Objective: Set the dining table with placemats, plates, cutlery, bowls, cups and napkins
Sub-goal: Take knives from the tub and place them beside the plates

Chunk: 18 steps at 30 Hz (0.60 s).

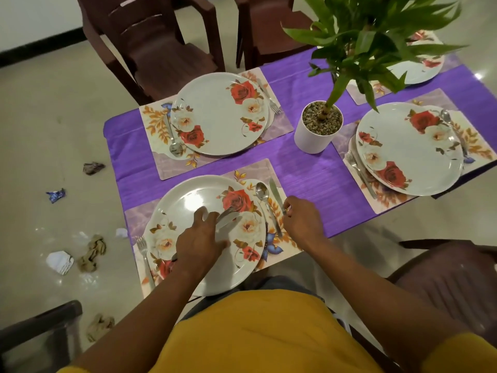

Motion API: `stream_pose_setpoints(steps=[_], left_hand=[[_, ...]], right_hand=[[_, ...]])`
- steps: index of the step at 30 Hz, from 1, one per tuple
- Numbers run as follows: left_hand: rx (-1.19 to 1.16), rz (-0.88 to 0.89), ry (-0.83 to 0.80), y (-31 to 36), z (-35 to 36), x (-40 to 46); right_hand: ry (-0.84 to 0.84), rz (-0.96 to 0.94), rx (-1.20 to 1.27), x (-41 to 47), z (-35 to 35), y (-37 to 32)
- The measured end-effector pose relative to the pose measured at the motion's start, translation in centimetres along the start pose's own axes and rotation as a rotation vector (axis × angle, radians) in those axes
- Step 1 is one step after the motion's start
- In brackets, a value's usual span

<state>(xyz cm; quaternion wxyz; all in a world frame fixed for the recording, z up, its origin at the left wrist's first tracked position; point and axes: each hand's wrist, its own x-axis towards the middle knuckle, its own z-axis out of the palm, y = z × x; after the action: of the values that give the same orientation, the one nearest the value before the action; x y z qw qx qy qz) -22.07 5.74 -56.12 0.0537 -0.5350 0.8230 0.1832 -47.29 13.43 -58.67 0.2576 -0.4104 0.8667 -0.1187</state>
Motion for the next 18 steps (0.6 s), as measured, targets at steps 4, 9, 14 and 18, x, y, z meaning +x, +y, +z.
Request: stream_pose_setpoints(steps=[4,9,14,18], left_hand=[[0.007,0.008,-0.004,-0.2,0.0,0.1],[0.001,0.036,-0.012,-0.4,-0.1,0.1],[0.009,0.037,-0.056,-0.5,-0.9,0.4],[-0.008,0.014,-0.036,0.6,-2.0,0.9]], right_hand=[[0.016,-0.005,-0.006,-0.4,-0.2,-0.4],[0.052,0.024,0.002,-0.9,-0.2,-0.9],[0.017,0.046,0.034,-1.0,-0.8,-0.8],[0.047,0.031,0.187,-0.8,-2.2,0.3]])
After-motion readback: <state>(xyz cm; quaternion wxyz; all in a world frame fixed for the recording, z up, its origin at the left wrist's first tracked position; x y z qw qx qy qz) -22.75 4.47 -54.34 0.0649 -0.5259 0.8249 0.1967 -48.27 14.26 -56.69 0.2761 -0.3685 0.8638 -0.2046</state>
